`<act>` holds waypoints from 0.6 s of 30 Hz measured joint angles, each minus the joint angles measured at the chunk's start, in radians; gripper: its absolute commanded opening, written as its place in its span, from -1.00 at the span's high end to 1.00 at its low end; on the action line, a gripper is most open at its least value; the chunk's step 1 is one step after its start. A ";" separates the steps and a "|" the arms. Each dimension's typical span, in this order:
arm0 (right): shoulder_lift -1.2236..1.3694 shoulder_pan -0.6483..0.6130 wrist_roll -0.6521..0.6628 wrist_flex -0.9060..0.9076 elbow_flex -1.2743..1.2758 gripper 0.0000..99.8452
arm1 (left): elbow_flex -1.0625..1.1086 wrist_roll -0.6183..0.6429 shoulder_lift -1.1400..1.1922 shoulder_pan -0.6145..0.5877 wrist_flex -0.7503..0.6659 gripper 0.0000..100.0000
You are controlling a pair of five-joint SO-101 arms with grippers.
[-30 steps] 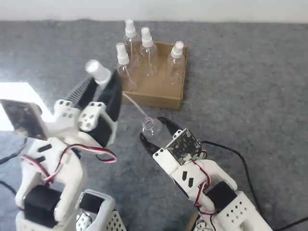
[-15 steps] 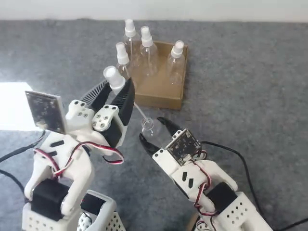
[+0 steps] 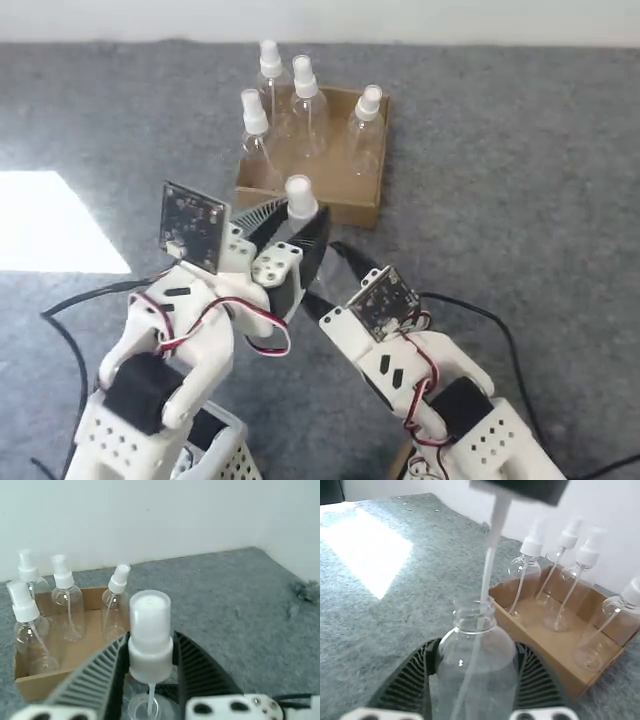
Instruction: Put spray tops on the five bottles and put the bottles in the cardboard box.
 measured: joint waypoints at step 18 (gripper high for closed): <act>0.000 0.032 0.000 -0.025 0.000 0.97 | 0.044 0.000 0.000 0.009 0.000 0.94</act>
